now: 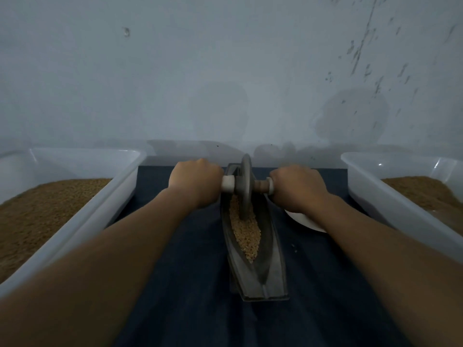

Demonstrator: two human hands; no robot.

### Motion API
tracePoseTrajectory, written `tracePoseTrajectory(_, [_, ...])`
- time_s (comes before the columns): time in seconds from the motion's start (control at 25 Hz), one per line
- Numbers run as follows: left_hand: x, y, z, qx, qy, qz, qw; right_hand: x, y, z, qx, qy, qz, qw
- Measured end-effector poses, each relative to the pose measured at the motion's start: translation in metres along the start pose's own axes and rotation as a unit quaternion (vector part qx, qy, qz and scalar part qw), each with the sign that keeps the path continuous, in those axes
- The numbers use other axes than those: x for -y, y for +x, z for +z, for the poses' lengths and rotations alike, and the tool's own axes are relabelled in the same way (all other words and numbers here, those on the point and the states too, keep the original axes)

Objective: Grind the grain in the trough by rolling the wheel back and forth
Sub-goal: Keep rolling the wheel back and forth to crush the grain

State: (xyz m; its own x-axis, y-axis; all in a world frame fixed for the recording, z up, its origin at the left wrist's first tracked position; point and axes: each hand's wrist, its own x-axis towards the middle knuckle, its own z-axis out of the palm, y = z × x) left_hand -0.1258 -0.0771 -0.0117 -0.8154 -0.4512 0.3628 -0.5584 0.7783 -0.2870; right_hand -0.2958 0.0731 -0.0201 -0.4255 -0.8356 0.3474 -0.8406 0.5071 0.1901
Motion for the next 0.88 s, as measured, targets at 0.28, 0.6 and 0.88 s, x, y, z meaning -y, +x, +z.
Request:
tracePoseTrajectory(0.28, [-0.007, -0.074, -0.014, -0.051, 0.024, 0.046, 0.997, -0.007, -0.083, -0.013, -0.06, -0.032, -0.047, 0.997])
tracePoseTrajectory(0.6, [-0.001, -0.012, 0.011, -0.017, -0.016, -0.019, 1.0, 0.0, 0.005, -0.004, 0.013, 0.001, -0.021, 1.0])
tracePoseTrajectory(0.88, [-0.006, -0.066, -0.002, -0.034, -0.026, 0.006, 0.999, 0.0, -0.054, -0.016, -0.054, -0.046, -0.069, 0.995])
